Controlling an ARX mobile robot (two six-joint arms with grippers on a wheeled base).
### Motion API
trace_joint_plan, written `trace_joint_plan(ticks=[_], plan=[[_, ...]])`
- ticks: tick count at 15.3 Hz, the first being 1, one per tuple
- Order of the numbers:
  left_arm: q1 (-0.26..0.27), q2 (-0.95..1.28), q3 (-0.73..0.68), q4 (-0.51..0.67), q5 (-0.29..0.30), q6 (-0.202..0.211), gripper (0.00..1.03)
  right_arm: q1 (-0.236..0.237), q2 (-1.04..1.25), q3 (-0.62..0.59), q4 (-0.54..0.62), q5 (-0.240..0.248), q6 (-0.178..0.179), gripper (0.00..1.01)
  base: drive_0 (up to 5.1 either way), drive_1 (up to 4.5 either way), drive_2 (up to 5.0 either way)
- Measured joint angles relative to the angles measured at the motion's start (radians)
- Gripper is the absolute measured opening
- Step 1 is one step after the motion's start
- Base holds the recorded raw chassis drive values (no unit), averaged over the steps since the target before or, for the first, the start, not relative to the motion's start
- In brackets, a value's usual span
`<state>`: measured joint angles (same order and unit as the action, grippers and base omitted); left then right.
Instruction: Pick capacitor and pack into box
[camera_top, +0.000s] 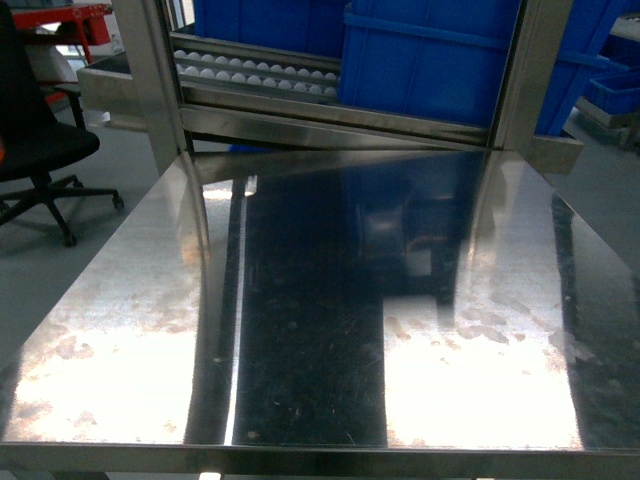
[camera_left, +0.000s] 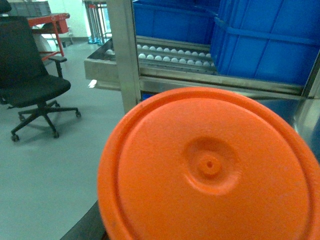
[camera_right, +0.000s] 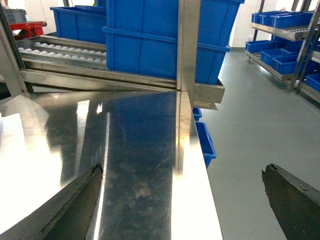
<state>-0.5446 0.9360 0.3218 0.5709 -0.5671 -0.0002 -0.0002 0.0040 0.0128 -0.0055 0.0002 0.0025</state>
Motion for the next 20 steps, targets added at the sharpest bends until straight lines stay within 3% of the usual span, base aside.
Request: trace_joint_plan(ticks=[3,5,8,9,10,13,16,20], plan=[[-0.100,-0.248,-0.043,-0.204,-0.154,-0.027,0.44,0.000,0.000,0.000,0.000,0.000,0.000,0.98,0.0,0.00,0.0],[-0.100,-0.284,-0.047,-0.219,-0.177,-0.032,0.44,0.000,0.000,0.000,0.000,0.000,0.000,0.98,0.0,0.00,0.0],[-0.096,-0.278,-0.053,-0.208,-0.156,-0.035,0.44,0.000,0.000,0.000,0.000,0.000,0.000,0.98,0.0,0.00,0.0],[-0.039,-0.334,-0.090,-0.212,-0.037,-0.020,0.44,0.000,0.000,0.000,0.000,0.000,0.000,0.98,0.0,0.00,0.0],[0.033,-0.401,-0.137,-0.244,0.036,-0.018,0.44,0.000,0.000,0.000,-0.001,0.000,0.000,0.98,0.0,0.00,0.0],[0.186,-0.528,-0.193,-0.297,0.208,-0.018,0.44,0.000,0.000,0.000,0.000,0.000,0.000,0.98,0.0,0.00,0.0],[0.311,-0.621,-0.239,-0.347,0.325,-0.018,0.44,0.000,0.000,0.000,0.000,0.000,0.000,0.98,0.0,0.00,0.0],[0.409,-0.705,-0.271,-0.396,0.428,-0.017,0.44,0.000,0.000,0.000,0.000,0.000,0.000,0.98,0.0,0.00,0.0]])
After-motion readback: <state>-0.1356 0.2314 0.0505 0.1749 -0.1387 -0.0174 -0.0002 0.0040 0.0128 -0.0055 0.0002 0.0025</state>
